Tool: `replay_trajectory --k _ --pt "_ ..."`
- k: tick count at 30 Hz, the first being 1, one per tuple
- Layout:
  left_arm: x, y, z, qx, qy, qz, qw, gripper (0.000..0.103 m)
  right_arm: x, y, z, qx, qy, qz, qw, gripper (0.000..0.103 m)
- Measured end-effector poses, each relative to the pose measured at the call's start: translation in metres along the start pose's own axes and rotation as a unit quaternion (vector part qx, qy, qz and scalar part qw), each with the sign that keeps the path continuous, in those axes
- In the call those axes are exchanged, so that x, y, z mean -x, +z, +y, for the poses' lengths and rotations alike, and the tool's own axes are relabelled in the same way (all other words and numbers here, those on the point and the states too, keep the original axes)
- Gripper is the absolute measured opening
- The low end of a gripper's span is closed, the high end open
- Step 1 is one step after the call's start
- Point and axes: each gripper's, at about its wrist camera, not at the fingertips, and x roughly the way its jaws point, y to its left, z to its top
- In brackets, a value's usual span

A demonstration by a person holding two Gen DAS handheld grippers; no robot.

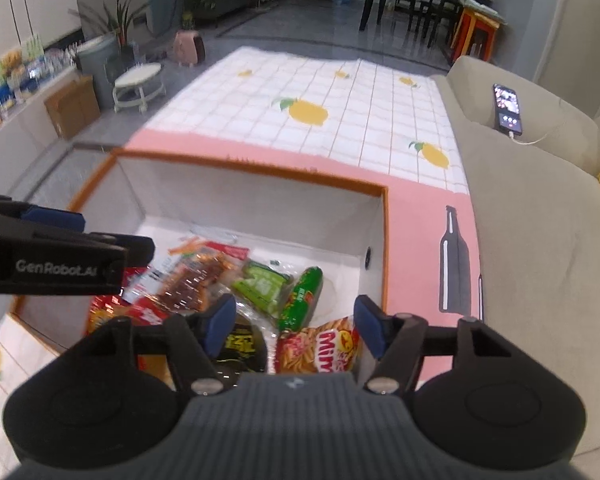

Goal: Organize snacks
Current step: 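Lower the meat pack into the box with the left tool while the right tool drops the sausage in, then withdraw both tools from the box toward the quail-egg pack and candy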

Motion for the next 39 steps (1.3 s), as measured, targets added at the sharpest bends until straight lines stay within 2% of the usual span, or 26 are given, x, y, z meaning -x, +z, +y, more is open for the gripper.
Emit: replay_trajectory --k 6,8,15,22,28,32,39 --pt "0.052 -0.018 -0.002 -0.011 0.006 -0.061 0.9981 0.088 0.05 -0.02 0.007 -0.03 0.013 -0.05 0.998 0.065" --pt "0.066 -0.028 -0.003 -0.017 0.009 -0.075 0.997 0.088 0.065 -0.03 0.008 -0.043 0.018 -0.066 0.997 0.07" --pt "0.104 -0.067 -0.002 -0.028 0.017 -0.103 0.9941 0.088 0.106 -0.078 0.015 -0.078 0.026 -0.112 0.99 0.072" --pt "0.113 -0.112 0.004 -0.011 0.007 -0.08 0.9967 0.088 0.131 -0.132 0.032 -0.069 0.005 -0.155 0.985 0.074" --pt "0.109 -0.15 0.012 0.007 0.012 -0.051 0.9986 0.088 0.138 -0.173 0.044 -0.068 -0.011 -0.166 0.984 0.074" --pt "0.11 -0.171 0.016 0.003 0.01 -0.055 0.9984 0.088 0.13 -0.194 0.051 -0.052 -0.01 -0.15 0.987 0.074" --pt "0.084 -0.187 0.022 0.011 0.014 -0.004 0.9998 0.088 0.101 -0.207 0.057 -0.046 -0.008 -0.105 0.993 0.074"
